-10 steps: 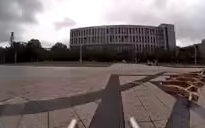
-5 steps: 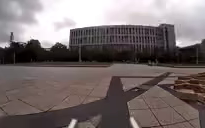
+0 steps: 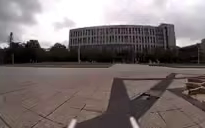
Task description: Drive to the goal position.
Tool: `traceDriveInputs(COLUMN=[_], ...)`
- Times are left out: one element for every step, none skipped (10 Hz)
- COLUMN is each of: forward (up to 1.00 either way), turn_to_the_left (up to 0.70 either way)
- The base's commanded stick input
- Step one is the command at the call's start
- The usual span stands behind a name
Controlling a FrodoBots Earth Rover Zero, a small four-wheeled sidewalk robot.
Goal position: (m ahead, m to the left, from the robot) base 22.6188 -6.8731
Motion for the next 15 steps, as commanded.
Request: traceDriveInputs(forward=[1.00, 1.00, 1.00, 1.00, 1.00, 1.00, 1.00, 1.00, 1.00, 1.00, 1.00, 1.00, 1.00, 1.00, 1.00], turn_to_the_left=[0.00, -0.23, -0.40, -0.40, -0.40, -0.40, -0.40, -0.40, -0.40, -0.40, -0.40, -0.30, -0.05, 0.00, 0.00])
